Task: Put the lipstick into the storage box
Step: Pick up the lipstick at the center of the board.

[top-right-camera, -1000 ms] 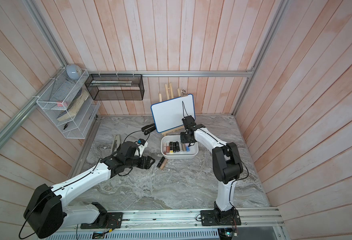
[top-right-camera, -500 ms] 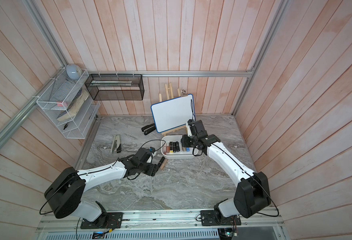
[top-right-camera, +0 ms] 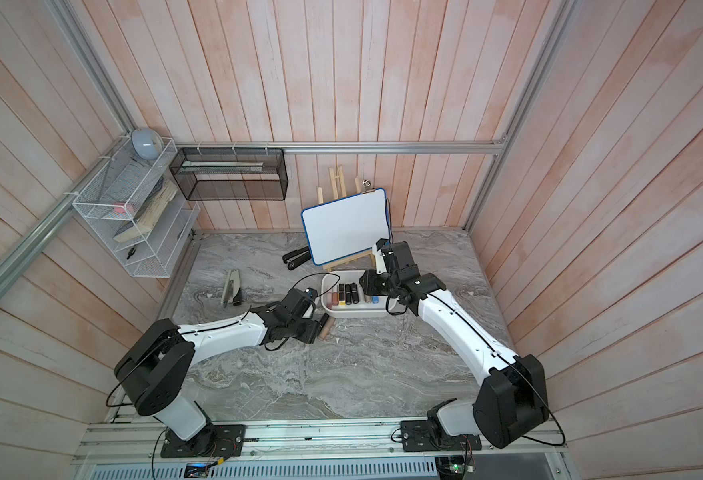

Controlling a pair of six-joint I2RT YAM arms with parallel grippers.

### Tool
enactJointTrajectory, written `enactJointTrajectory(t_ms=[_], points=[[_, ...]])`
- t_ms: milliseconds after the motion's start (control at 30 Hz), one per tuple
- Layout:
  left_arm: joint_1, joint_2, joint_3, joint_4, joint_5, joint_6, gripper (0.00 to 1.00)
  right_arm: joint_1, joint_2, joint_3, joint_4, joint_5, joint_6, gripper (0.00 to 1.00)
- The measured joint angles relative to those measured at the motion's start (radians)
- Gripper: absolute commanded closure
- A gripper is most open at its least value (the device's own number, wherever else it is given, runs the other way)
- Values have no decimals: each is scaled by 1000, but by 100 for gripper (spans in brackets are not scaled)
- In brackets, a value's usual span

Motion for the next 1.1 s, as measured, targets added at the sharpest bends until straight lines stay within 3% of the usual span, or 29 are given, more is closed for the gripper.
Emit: enactJointTrajectory(t_ms=[1100], points=[[0, 102, 59, -26, -11, 25, 46, 0, -14, -10, 14, -20, 0, 62]])
